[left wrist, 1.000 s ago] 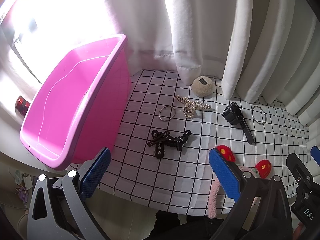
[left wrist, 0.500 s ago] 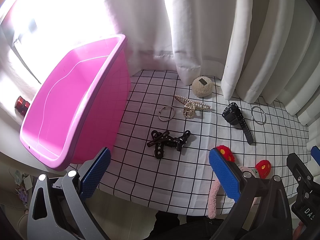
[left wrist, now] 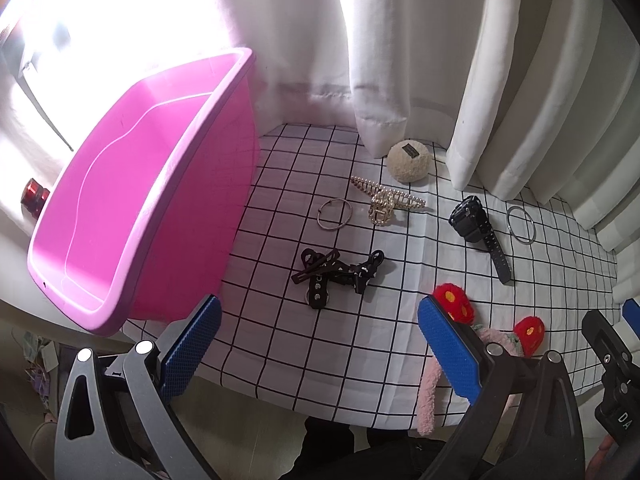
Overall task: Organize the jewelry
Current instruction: 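Move the right tool to the strawberry headband while the left tool approaches the black strap clip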
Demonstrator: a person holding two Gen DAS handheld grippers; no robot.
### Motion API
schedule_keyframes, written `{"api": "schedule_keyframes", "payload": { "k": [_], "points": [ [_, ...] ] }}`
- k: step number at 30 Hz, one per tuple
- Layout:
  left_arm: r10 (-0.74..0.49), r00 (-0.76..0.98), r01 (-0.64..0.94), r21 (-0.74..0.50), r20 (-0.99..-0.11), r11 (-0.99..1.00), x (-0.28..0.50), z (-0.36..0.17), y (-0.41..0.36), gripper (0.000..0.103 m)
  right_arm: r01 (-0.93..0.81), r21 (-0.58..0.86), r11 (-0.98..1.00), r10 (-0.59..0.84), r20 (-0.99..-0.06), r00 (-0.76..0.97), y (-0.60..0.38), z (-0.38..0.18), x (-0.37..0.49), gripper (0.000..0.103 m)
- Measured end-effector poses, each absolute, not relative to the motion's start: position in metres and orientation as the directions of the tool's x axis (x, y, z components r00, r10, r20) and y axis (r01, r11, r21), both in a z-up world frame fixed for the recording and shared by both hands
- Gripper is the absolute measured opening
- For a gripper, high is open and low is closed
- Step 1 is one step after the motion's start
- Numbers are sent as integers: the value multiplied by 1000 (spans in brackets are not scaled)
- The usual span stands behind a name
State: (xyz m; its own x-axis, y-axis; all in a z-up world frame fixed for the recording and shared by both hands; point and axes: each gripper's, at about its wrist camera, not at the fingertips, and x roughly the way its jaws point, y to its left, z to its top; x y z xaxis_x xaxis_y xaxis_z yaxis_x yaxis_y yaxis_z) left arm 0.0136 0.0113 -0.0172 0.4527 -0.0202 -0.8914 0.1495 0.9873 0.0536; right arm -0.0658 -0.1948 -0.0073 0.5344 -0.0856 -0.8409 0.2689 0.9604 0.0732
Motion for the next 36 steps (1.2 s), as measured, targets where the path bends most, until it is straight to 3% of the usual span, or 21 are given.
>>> {"api": "schedule_keyframes", "payload": {
  "k": [21,36],
  "points": [
    [-43,390,95,-6,-920,995,45,-128,50,97,373,120,920,-15,-940,340,-231,-135,-93,94],
    [-75,393,153,-15,-916,988,68,-166,42,97,403,73,912,-48,-958,281,-239,-175,-96,94]
  ]
}}
